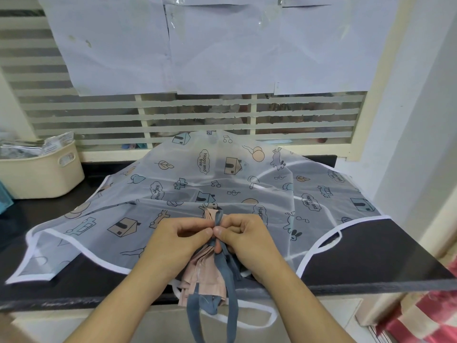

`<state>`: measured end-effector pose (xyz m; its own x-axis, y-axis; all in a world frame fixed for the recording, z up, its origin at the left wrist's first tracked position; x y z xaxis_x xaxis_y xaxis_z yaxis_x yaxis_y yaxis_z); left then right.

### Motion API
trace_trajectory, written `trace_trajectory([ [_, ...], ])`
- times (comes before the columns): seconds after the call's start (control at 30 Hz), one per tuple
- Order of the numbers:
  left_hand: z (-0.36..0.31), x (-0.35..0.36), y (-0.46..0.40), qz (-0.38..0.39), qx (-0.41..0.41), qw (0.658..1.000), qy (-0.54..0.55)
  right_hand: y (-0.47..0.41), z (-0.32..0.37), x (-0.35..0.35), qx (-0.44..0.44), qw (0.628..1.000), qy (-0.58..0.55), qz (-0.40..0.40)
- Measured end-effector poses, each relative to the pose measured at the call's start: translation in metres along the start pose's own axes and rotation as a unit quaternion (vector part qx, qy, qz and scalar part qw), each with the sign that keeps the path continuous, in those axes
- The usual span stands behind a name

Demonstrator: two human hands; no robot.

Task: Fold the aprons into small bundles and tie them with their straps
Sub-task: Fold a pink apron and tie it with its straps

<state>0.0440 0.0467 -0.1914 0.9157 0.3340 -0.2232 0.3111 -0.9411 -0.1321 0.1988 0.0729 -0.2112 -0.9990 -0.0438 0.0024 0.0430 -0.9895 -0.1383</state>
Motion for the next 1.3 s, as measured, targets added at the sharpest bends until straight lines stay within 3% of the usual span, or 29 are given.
trace_trajectory([
  [0.37,0.001,0.005,-0.002,-0.003,-0.005,0.998,0.057,0.002,0.004,0.001,-0.023,0.999,0.03,-0.011],
  [0.47,-0.002,0.005,-0.003,-0.004,0.008,0.998,0.067,-0.005,-0.003,-0.008,0.018,0.997,-0.029,-0.069],
  [0.57,-0.004,0.015,0.004,0.062,0.024,0.996,0.056,-0.013,-0.015,-0.021,0.06,0.986,-0.065,-0.142],
  [0.63,-0.006,0.02,0.008,0.098,0.052,0.993,0.028,-0.014,-0.017,-0.021,0.055,0.986,-0.051,-0.15],
  [0.83,-0.007,0.019,0.008,0.059,0.066,0.996,-0.018,-0.01,-0.007,-0.021,0.021,0.988,0.037,-0.145],
  [0.93,0.0,0.018,0.007,0.039,0.042,0.998,0.005,-0.006,0.007,-0.023,-0.018,0.982,0.148,-0.118],
  [1.0,0.002,0.018,0.005,0.031,0.032,0.999,0.015,-0.002,0.017,-0.019,-0.068,0.961,0.262,-0.061],
  [1.1,0.002,0.019,0.005,0.027,0.023,0.999,0.021,0.003,0.018,-0.015,-0.123,0.888,0.443,0.007],
  [1.2,0.003,0.018,0.003,0.011,0.024,1.0,0.008,0.004,0.014,-0.016,-0.119,0.881,0.457,0.013],
  [1.3,0.003,0.011,0.0,-0.02,0.015,1.0,0.015,0.002,0.013,-0.024,-0.092,0.922,0.374,-0.031],
])
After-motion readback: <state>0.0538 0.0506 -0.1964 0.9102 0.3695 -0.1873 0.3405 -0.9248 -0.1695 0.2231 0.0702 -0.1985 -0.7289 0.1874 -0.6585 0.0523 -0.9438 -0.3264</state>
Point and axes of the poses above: each hand's wrist, its own y-axis away from the middle knuckle, its own x-axis out of the palm, z = x × y, the point moved 8 cm from there along -y, towards the middle knuckle, and after that the axes turned 14 degrees about -z, right-handed, at the moved point
